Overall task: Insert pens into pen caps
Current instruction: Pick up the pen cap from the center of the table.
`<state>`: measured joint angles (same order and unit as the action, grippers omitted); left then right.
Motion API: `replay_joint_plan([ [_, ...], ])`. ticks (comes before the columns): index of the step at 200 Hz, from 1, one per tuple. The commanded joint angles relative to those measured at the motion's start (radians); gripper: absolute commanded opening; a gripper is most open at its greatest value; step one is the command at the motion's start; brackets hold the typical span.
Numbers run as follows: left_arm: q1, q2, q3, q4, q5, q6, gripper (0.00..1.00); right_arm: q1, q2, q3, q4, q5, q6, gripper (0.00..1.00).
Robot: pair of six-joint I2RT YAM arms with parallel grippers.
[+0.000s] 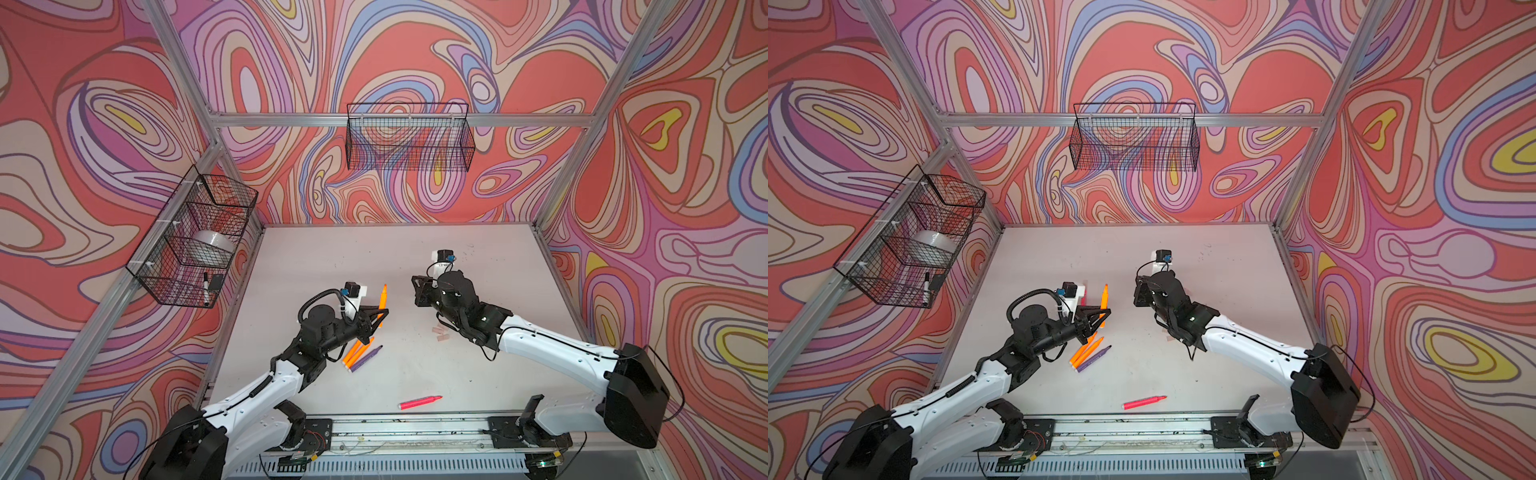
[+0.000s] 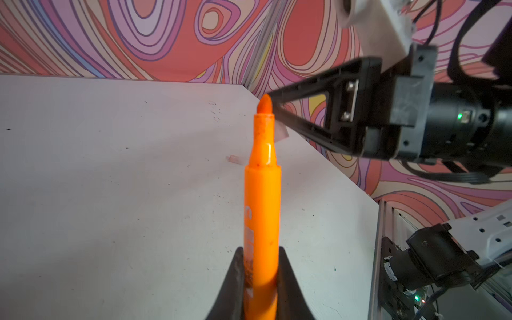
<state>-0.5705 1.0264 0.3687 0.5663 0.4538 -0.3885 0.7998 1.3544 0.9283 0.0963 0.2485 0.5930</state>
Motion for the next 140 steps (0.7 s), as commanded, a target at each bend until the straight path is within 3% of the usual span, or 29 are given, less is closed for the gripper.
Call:
replay_joint_plan([
  [1, -0.09, 0.038, 0.011, 0.11, -0.052, 0.011, 0.0, -0.001, -0.02, -0.01, 0.173, -0.076, -0.02, 0.0],
  [32, -0.166, 0.06, 0.028, 0.131, -0.107, 0.05, 0.0, 0.001, -0.038, -0.021, 0.307, -0.105, -0.004, 0.0],
  [140, -0.17, 0.053, 0.03, 0.14, -0.202, 0.03, 0.0, 0.012, -0.019, -0.144, 0.544, -0.2, 0.072, 0.0],
])
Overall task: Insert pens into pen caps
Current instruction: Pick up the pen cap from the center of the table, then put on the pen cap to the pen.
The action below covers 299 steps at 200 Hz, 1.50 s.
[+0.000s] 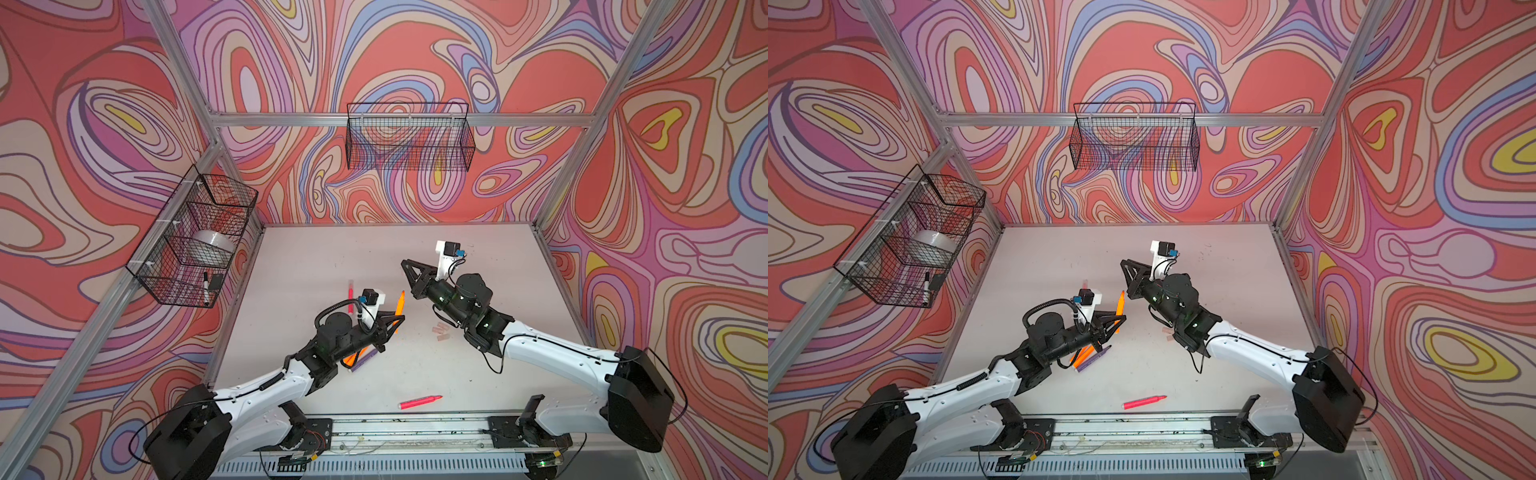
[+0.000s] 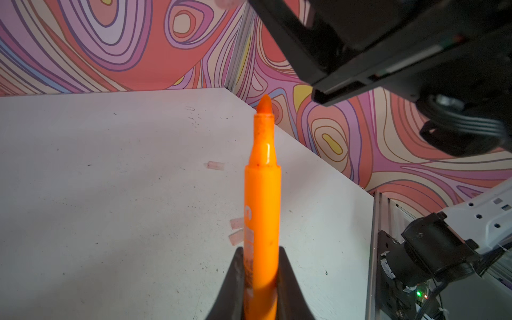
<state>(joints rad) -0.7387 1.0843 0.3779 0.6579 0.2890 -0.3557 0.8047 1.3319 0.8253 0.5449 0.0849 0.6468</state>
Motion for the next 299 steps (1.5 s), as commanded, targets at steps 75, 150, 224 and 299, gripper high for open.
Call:
replay_joint_plan([
  [75, -0.002, 0.0, 0.027, 0.04, -0.08, -0.009, 0.0, 0.031, 0.042, -0.049, 0.122, -0.064, 0.039, 0.0],
  [150, -0.002, -0.009, 0.024, 0.036, -0.098, -0.014, 0.0, 0.04, 0.055, -0.07, 0.137, -0.05, 0.028, 0.0],
  [224, -0.002, -0.014, 0.021, 0.036, -0.099, -0.012, 0.0, 0.041, 0.018, -0.081, 0.113, -0.013, -0.009, 0.0],
  [299, -0.002, -0.009, 0.019, 0.049, -0.105, -0.021, 0.0, 0.046, 0.027, -0.093, 0.14, -0.066, 0.01, 0.0],
])
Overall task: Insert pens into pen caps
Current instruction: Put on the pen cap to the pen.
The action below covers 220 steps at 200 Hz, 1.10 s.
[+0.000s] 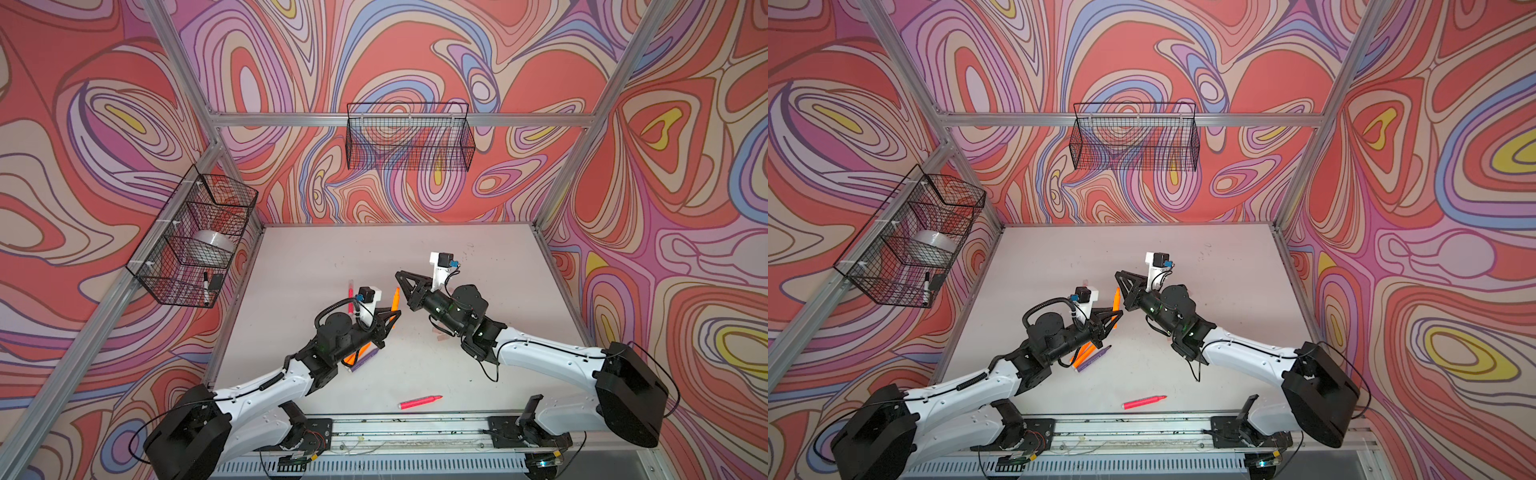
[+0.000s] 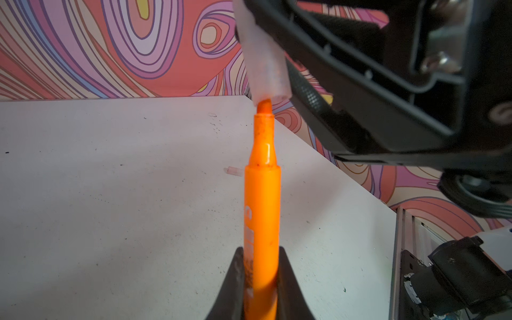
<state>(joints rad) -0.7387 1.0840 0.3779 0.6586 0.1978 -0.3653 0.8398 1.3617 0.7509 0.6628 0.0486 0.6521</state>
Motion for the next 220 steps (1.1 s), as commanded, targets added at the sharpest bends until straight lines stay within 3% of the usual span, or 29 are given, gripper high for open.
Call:
replay_joint_plan([
  [1, -0.002, -0.009, 0.019, 0.049, -0.014, -0.012, 0.0, 0.011, -0.002, -0.019, 0.022, -0.031, 0.005, 0.0],
  [75, 0.001, -0.005, 0.04, 0.044, -0.029, -0.046, 0.0, 0.026, 0.022, -0.096, 0.145, -0.066, -0.011, 0.0],
  [123, 0.027, -0.019, 0.055, 0.039, 0.028, -0.087, 0.0, 0.028, 0.003, -0.128, 0.159, -0.068, -0.032, 0.0],
  [220, 0.074, -0.017, 0.054, 0.111, 0.192, -0.11, 0.0, 0.028, -0.006, -0.024, -0.089, -0.06, -0.162, 0.0],
])
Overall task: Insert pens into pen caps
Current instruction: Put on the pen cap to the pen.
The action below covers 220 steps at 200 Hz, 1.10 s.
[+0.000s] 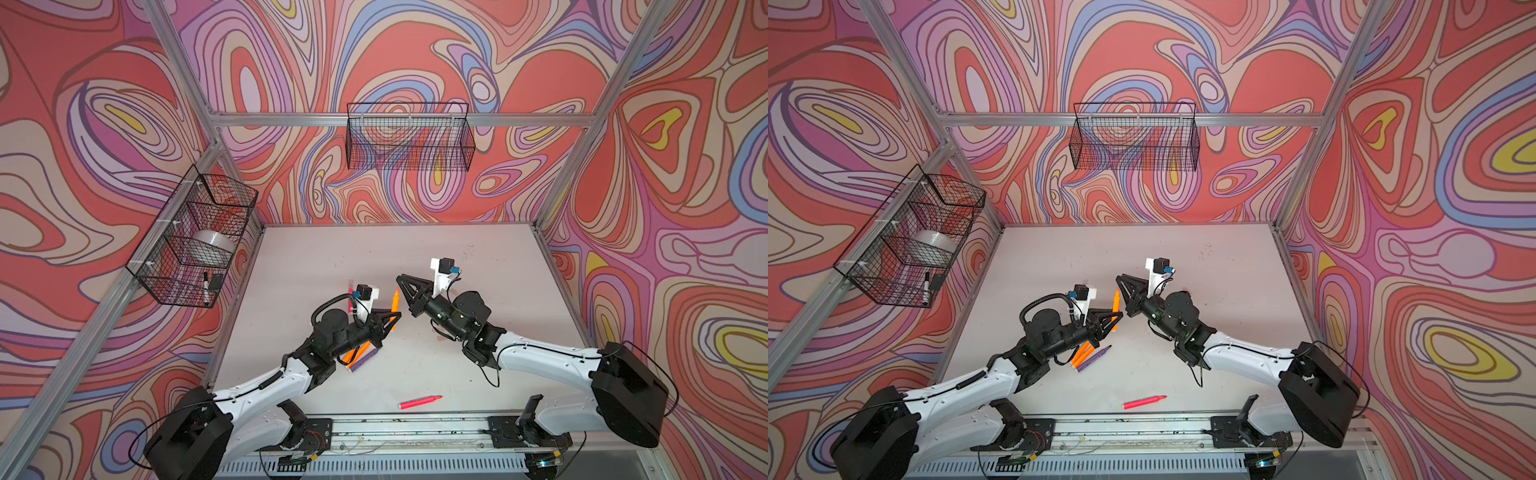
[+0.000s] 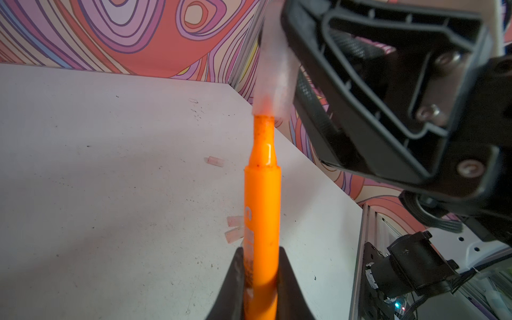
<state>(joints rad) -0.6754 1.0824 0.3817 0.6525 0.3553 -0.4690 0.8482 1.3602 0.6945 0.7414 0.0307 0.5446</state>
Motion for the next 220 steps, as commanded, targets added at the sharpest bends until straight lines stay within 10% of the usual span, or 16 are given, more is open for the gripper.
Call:
replay_joint_plan([
  [1, 0.011, -0.015, 0.05, 0.118, 0.037, -0.005, 0.0, 0.02, -0.004, 0.036, -0.172, -0.042, -0.055, 0.0],
  [82, 0.01, -0.095, 0.028, 0.037, -0.038, 0.055, 0.0, 0.02, -0.013, 0.101, -0.3, -0.118, -0.083, 0.0],
  [148, 0.011, -0.126, -0.001, 0.049, -0.028, 0.085, 0.0, 0.019, -0.073, 0.069, -0.295, -0.103, -0.086, 0.45],
  [220, 0.011, -0.131, -0.005, 0.032, -0.025, 0.124, 0.0, 0.019, -0.165, 0.092, -0.342, -0.135, -0.11, 0.69],
])
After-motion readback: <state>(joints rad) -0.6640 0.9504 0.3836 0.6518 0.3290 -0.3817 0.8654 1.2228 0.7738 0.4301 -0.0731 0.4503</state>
